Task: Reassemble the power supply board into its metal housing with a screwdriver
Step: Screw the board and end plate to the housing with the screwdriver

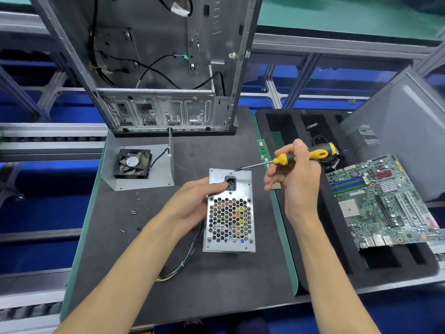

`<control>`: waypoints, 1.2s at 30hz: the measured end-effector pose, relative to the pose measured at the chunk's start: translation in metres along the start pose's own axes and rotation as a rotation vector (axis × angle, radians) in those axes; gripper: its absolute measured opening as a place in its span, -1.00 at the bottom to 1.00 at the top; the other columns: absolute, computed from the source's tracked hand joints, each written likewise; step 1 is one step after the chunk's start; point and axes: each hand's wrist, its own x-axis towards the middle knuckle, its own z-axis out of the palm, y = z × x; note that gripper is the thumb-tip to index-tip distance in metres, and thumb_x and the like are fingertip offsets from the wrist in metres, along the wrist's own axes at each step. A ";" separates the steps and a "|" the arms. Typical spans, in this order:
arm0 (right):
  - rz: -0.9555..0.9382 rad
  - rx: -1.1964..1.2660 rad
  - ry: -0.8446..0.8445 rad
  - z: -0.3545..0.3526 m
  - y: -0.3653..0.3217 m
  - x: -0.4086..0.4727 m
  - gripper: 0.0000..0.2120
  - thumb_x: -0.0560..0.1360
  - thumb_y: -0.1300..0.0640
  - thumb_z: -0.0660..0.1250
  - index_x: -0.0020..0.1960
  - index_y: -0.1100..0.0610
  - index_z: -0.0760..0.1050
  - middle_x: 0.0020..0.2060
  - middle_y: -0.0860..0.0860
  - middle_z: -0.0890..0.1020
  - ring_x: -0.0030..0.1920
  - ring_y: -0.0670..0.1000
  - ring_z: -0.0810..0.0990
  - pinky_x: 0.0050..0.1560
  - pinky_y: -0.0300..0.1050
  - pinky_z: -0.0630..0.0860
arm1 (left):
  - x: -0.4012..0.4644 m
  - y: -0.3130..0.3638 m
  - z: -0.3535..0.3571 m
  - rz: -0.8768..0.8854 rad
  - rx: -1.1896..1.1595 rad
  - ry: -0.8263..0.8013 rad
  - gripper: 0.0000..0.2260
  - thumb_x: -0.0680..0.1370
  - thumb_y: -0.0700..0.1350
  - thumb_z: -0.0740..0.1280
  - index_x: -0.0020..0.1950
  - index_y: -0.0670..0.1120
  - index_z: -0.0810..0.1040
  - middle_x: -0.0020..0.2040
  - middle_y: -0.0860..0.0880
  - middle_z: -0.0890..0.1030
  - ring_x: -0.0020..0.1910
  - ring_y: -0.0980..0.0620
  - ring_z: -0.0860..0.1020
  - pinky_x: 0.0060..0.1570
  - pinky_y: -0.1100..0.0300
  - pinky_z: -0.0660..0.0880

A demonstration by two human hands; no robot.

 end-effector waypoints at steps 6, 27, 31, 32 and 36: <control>-0.017 -0.006 -0.009 -0.001 -0.002 -0.001 -0.64 0.62 -0.07 0.18 -0.23 0.08 0.57 -0.47 0.13 0.55 -0.53 0.11 0.54 -0.55 -0.17 0.47 | 0.000 0.000 0.000 -0.012 0.004 0.051 -0.80 0.51 -0.28 0.42 0.12 -0.23 0.70 0.09 -0.26 0.69 -0.07 -0.09 0.70 -0.11 0.11 0.65; 0.104 0.155 0.060 0.002 0.004 0.000 -0.53 0.70 -0.06 0.12 -0.28 0.03 0.60 -0.48 0.09 0.53 -0.48 0.09 0.54 -0.45 -0.12 0.52 | 0.004 -0.001 0.001 -0.014 0.024 0.072 -0.83 0.53 -0.25 0.42 0.09 -0.27 0.70 0.10 -0.27 0.69 -0.02 -0.11 0.70 -0.10 0.11 0.65; 0.211 0.251 0.095 0.006 0.015 0.000 -0.58 0.73 -0.05 0.11 -0.16 0.14 0.53 -0.48 0.09 0.50 -0.46 0.10 0.56 -0.42 -0.10 0.56 | 0.006 -0.003 0.002 0.015 0.131 0.136 -0.88 0.55 -0.20 0.43 0.00 -0.23 0.73 0.04 -0.25 0.71 -0.09 -0.07 0.68 -0.11 0.12 0.65; 0.230 0.264 0.096 0.007 0.018 -0.001 -0.59 0.73 -0.06 0.11 -0.14 0.16 0.51 -0.48 0.09 0.50 -0.46 0.10 0.58 -0.41 -0.09 0.57 | 0.007 -0.003 0.003 0.021 0.143 0.143 -0.88 0.55 -0.20 0.43 -0.01 -0.22 0.74 0.03 -0.25 0.71 -0.11 -0.06 0.67 -0.11 0.12 0.66; 0.295 0.288 0.103 0.011 0.028 -0.003 -0.59 0.73 -0.07 0.12 -0.12 0.17 0.50 -0.49 0.09 0.49 -0.44 0.10 0.61 -0.40 -0.09 0.61 | 0.008 -0.001 0.006 0.020 0.137 0.130 -0.85 0.56 -0.22 0.41 0.06 -0.24 0.72 0.07 -0.26 0.70 -0.05 -0.09 0.66 0.03 0.04 0.65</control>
